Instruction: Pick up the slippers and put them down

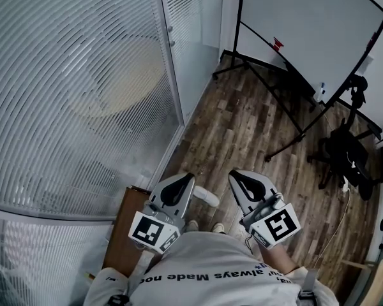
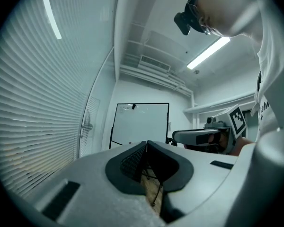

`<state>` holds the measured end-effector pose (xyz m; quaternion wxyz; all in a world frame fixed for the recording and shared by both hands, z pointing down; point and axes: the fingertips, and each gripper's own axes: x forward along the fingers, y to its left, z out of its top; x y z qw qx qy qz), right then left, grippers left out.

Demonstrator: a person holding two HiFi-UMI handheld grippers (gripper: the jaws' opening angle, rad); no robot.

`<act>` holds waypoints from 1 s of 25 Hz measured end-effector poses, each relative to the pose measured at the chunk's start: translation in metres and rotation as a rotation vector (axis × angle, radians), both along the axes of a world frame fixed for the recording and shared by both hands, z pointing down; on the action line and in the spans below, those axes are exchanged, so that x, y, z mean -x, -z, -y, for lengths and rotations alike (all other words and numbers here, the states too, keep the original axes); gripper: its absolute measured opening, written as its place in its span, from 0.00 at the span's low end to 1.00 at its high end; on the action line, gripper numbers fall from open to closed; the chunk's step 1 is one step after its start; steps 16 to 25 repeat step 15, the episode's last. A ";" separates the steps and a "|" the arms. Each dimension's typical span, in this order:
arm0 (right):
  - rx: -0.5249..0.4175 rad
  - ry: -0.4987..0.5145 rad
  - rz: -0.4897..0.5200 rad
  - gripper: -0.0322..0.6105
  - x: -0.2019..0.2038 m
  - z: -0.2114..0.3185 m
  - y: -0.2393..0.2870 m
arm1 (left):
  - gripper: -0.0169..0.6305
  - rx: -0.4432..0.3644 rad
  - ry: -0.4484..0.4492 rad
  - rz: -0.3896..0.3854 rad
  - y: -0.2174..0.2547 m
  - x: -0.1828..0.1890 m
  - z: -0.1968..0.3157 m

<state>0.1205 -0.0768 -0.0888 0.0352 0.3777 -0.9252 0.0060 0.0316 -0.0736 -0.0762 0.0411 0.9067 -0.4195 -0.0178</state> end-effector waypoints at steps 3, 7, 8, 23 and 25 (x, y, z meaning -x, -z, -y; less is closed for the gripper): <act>0.002 0.001 0.002 0.08 0.000 -0.002 -0.001 | 0.05 0.004 -0.004 -0.003 -0.003 -0.002 -0.003; 0.006 -0.010 0.007 0.08 -0.005 0.002 0.000 | 0.05 0.019 0.003 -0.019 -0.005 -0.001 -0.003; 0.005 -0.013 0.006 0.07 -0.006 0.003 0.000 | 0.05 0.019 0.005 -0.022 -0.005 0.000 -0.002; 0.002 -0.020 0.004 0.08 0.001 0.006 0.000 | 0.05 0.016 0.010 -0.020 -0.005 0.010 0.004; 0.002 -0.020 0.004 0.08 0.001 0.006 0.000 | 0.05 0.016 0.010 -0.020 -0.005 0.010 0.004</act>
